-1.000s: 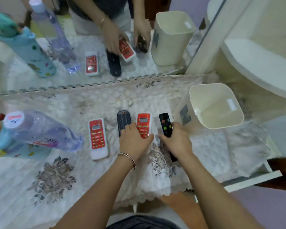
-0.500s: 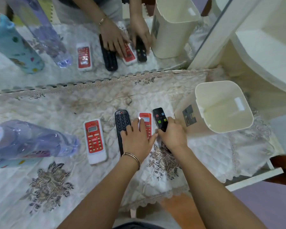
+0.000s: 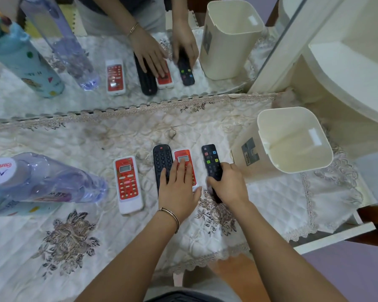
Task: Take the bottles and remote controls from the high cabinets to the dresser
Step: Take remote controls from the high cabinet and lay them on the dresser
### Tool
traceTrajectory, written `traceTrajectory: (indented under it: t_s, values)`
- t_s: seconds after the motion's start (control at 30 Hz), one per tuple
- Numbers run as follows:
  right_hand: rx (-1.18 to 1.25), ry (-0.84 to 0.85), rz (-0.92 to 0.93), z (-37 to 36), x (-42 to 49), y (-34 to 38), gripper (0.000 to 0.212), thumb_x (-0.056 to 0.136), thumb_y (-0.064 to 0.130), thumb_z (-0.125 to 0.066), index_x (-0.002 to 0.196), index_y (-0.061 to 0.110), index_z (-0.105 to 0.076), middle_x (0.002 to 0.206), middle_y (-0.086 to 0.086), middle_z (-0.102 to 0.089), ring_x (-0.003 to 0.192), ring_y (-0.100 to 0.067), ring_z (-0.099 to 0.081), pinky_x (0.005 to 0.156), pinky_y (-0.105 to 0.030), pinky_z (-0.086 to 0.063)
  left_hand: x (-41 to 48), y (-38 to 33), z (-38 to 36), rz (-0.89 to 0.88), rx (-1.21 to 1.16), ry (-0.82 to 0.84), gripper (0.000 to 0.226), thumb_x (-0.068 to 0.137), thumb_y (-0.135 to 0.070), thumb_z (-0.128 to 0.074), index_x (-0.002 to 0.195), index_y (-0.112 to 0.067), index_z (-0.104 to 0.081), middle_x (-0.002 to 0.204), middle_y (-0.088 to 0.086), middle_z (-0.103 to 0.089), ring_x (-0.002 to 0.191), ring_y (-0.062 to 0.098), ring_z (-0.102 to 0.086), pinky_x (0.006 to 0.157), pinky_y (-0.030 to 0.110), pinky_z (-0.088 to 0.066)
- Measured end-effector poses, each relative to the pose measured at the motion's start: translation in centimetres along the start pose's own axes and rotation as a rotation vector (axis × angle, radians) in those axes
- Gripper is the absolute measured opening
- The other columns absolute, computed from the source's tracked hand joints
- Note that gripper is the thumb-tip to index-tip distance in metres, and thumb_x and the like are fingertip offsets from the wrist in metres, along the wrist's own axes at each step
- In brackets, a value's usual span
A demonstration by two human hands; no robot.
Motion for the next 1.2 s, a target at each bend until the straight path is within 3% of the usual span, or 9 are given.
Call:
traceTrajectory:
  t_s: [0.23,0.37,0.53,0.7,0.83,0.97,1.07,1.2]
  values:
    - [0.000,-0.004,0.020,-0.6,-0.1,0.6,0.049,0.081,0.032,-0.063,0.121,0.007,-0.050,0.118,-0.012,-0.052,0.108,-0.028,-0.052,0.084,-0.038,-0.048,-0.2,0.6,-0.2,-0.009,-0.019,0.026,0.070,0.075,-0.054,-0.032,0.116,-0.008,-0.064,0.121,0.010,-0.066,0.110,0.025,-0.064,0.086,0.042,-0.053]
    - [-0.005,-0.028,0.026,-0.1,-1.0,0.2,0.053,0.084,0.036,-0.059,0.129,0.014,-0.044,0.124,-0.009,-0.051,0.116,-0.026,-0.048,0.084,-0.039,-0.047,-0.6,0.6,0.5,-0.051,-0.079,0.016,0.066,0.081,-0.051,-0.037,0.127,-0.009,-0.054,0.135,0.010,-0.055,0.124,0.030,-0.053,0.099,0.044,-0.044]
    - [0.076,-0.098,-0.028,1.5,-3.8,-2.5,0.045,0.087,0.032,-0.053,0.130,0.018,-0.048,0.124,-0.005,-0.057,0.112,-0.022,-0.054,0.082,-0.036,-0.049,-1.8,-1.1,2.4,-0.270,-0.059,-0.068,0.043,0.074,-0.035,-0.041,0.102,-0.014,-0.066,0.109,0.004,-0.070,0.111,0.027,-0.058,0.082,0.041,-0.054]
    - [0.216,-0.186,-0.195,2.4,-9.0,-7.9,0.039,0.090,0.029,-0.051,0.127,0.017,-0.053,0.115,-0.003,-0.064,0.104,-0.020,-0.060,0.084,-0.033,-0.049,-3.1,-5.1,2.3,-0.506,-0.165,0.005,0.040,0.076,-0.029,-0.039,0.096,-0.012,-0.069,0.090,0.004,-0.073,0.089,0.029,-0.064,0.074,0.039,-0.053]
    - [0.251,-0.276,-0.348,3.0,-14.7,-13.3,0.033,0.091,0.028,-0.051,0.121,0.019,-0.057,0.100,-0.001,-0.067,0.093,-0.018,-0.062,0.074,-0.030,-0.048,-4.7,-8.5,1.8,-0.692,-0.101,0.030,0.038,0.077,-0.027,-0.040,0.094,-0.012,-0.070,0.082,0.005,-0.074,0.076,0.028,-0.068,0.067,0.036,-0.053]
    - [0.384,-0.322,-0.512,1.9,-22.0,-19.5,0.031,0.089,0.029,-0.053,0.119,0.022,-0.058,0.089,0.003,-0.063,0.085,-0.015,-0.059,0.076,-0.030,-0.048,-7.4,-12.0,1.1,-0.797,-0.073,0.087,0.041,0.077,-0.030,-0.038,0.096,-0.012,-0.070,0.087,0.005,-0.075,0.080,0.027,-0.068,0.072,0.033,-0.053]
    - [0.457,-0.269,-0.630,-1.1,-27.9,-24.4,0.037,0.089,0.026,-0.056,0.124,0.018,-0.055,0.097,-0.003,-0.063,0.095,-0.019,-0.061,0.083,-0.028,-0.046,-11.0,-15.8,0.5,-0.921,-0.077,0.107,0.045,0.077,-0.031,-0.037,0.097,-0.009,-0.070,0.090,0.009,-0.075,0.085,0.028,-0.069,0.078,0.034,-0.053]
    - [0.669,-0.186,-0.833,-7.5,-37.0,-31.3,0.034,0.088,0.024,-0.057,0.120,0.011,-0.060,0.101,-0.003,-0.064,0.106,-0.024,-0.061,0.076,-0.021,-0.040,-17.6,-22.1,-3.2,-1.079,-0.046,0.235,0.045,0.080,-0.034,-0.037,0.108,-0.013,-0.065,0.100,0.006,-0.073,0.093,0.026,-0.067,0.081,0.034,-0.052]
Point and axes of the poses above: each hand's wrist, its own x-axis towards the middle knuckle, its own z-axis out of the back of the hand, y = z × x, the point moved 9 cm from there along x, towards the middle knuckle
